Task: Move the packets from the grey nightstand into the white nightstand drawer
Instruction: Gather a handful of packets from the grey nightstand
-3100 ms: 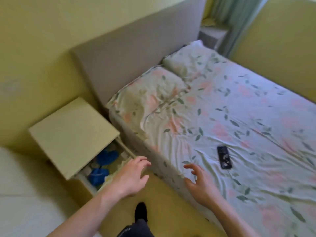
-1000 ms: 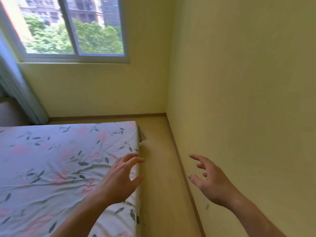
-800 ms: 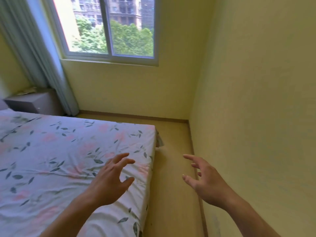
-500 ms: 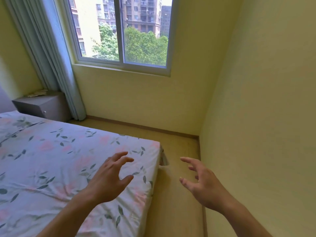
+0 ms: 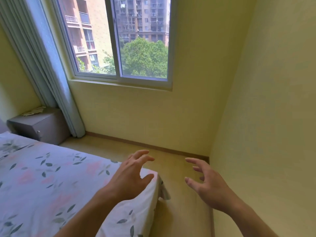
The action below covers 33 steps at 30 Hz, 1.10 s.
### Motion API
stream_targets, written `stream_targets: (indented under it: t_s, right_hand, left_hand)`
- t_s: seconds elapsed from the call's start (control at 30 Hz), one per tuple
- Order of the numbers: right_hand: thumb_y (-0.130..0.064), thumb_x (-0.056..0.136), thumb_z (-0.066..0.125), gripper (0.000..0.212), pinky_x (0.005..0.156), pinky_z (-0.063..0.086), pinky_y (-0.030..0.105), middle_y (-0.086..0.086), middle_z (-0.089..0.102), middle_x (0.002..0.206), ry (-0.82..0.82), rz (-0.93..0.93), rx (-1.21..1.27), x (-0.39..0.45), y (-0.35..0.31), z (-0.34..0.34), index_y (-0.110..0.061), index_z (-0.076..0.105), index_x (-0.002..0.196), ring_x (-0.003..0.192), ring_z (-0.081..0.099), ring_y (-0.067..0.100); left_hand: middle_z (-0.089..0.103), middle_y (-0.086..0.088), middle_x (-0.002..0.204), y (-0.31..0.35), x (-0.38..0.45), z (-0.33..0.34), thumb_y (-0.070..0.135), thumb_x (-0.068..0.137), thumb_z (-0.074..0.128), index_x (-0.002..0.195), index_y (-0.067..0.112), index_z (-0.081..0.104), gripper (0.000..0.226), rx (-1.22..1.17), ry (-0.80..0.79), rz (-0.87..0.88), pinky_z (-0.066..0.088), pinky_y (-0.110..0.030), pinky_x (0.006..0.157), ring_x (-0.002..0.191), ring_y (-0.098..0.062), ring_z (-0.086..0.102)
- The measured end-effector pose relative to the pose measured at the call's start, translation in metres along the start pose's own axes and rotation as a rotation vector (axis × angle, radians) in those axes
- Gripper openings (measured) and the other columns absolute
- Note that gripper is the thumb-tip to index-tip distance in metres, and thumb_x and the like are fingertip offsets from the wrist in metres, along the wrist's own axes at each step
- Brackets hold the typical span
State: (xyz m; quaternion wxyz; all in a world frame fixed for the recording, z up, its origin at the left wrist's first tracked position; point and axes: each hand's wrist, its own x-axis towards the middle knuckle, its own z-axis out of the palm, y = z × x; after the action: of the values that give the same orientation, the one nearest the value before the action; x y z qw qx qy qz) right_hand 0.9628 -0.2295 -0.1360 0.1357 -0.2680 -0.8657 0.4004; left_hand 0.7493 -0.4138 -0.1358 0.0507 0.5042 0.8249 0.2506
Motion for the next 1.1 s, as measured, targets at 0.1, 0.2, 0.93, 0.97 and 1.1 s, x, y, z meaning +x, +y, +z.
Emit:
stream_targets:
  t_s: [0.1, 0.2, 0.93, 0.97, 1.1]
  right_hand:
    - [-0.041, 0.092, 0.072, 0.055, 0.109, 0.048, 0.034, -0.027, 0.048, 0.137, -0.056, -0.022, 0.044, 0.072, 0.021, -0.024, -0.051, 0.044, 0.139, 0.130, 0.047, -0.002]
    - [-0.039, 0.093, 0.072, 0.056, 0.109, 0.048, 0.035, -0.028, 0.048, 0.138, -0.151, -0.073, 0.051, 0.144, 0.022, -0.037, -0.049, 0.044, 0.140, 0.130, 0.047, -0.002]
    - [-0.035, 0.093, 0.072, 0.054, 0.108, 0.046, 0.026, -0.035, 0.045, 0.140, -0.403, -0.316, -0.002, 0.618, 0.052, -0.048, -0.052, 0.047, 0.138, 0.129, 0.046, -0.007]
    - [-0.035, 0.093, 0.072, 0.054, 0.108, 0.046, 0.026, -0.035, 0.045, 0.140, -0.402, -0.314, 0.005, 0.636, 0.057, -0.050, -0.052, 0.047, 0.138, 0.129, 0.046, -0.008]
    - [-0.035, 0.094, 0.071, 0.053, 0.106, 0.044, 0.023, -0.035, 0.045, 0.139, -0.412, -0.316, 0.029, 0.714, 0.067, -0.049, -0.051, 0.047, 0.138, 0.129, 0.045, -0.009]
  left_hand:
    - [0.029, 0.023, 0.158, 0.004, 0.059, 0.015, 0.049, 0.094, 0.065, 0.141, 0.043, 0.049, 0.050, 0.015, 0.013, -0.064, 0.034, -0.028, 0.117, 0.143, -0.006, 0.033]
    - [0.028, 0.023, 0.159, 0.000, 0.106, 0.017, 0.049, 0.094, 0.064, 0.142, 0.042, 0.048, 0.051, 0.021, 0.055, -0.137, 0.031, -0.029, 0.120, 0.145, -0.006, 0.031]
    - [0.042, 0.019, 0.149, -0.190, 0.431, -0.011, 0.040, 0.089, 0.072, 0.134, 0.037, 0.057, 0.047, 0.036, 0.353, -0.541, 0.031, -0.024, 0.111, 0.137, -0.007, 0.040]
    - [0.043, 0.020, 0.148, -0.193, 0.455, -0.008, 0.041, 0.089, 0.072, 0.133, 0.037, 0.057, 0.047, 0.028, 0.351, -0.523, 0.031, -0.023, 0.111, 0.136, -0.006, 0.039]
    - [0.040, 0.022, 0.149, -0.210, 0.545, 0.002, 0.042, 0.090, 0.070, 0.135, 0.037, 0.056, 0.048, 0.028, 0.305, -0.473, 0.028, -0.019, 0.111, 0.137, -0.003, 0.037]
